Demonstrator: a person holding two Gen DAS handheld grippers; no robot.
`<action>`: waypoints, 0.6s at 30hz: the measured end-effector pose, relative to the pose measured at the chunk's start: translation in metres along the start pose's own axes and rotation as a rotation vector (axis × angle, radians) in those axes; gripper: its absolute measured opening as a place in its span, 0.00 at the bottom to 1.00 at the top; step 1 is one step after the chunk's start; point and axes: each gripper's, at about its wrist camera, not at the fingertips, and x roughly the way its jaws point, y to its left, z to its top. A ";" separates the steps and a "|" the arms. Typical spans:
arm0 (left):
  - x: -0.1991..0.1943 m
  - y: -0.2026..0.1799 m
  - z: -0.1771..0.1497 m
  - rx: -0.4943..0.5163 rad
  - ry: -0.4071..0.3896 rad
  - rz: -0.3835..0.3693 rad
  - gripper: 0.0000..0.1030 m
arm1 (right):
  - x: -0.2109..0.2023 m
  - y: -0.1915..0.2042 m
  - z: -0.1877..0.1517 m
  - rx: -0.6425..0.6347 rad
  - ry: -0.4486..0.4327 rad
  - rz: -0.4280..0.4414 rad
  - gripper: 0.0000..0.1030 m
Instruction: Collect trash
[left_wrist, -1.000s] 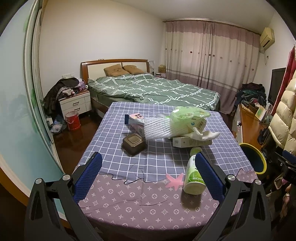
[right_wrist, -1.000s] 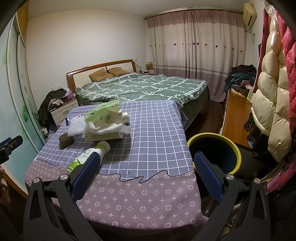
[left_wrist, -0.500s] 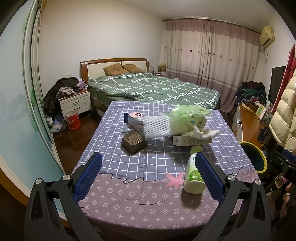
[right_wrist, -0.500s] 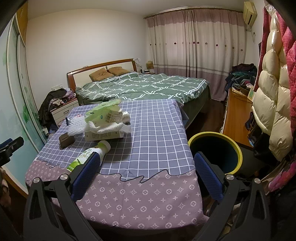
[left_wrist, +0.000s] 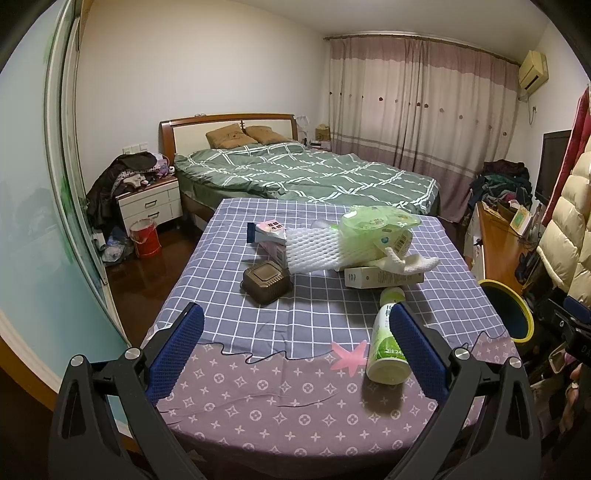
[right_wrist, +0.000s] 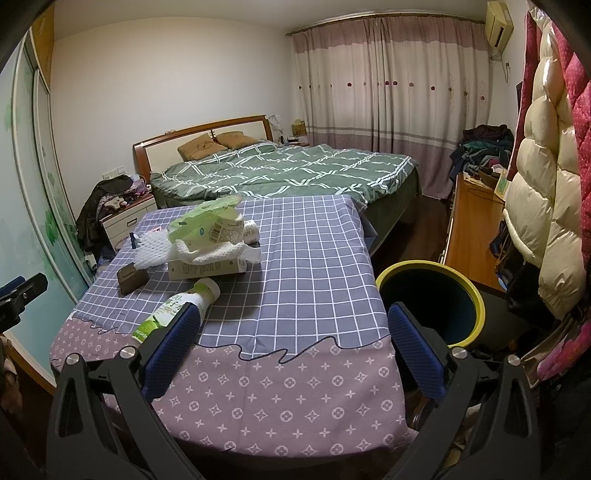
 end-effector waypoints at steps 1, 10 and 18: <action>0.000 0.000 0.000 0.000 0.001 -0.001 0.96 | 0.000 0.000 0.000 0.000 0.000 0.000 0.94; 0.002 0.000 -0.001 0.000 0.003 0.000 0.96 | 0.001 0.000 0.000 0.000 0.001 0.001 0.94; 0.004 -0.001 -0.001 0.004 0.009 0.002 0.96 | 0.002 0.000 -0.001 0.001 0.002 0.000 0.94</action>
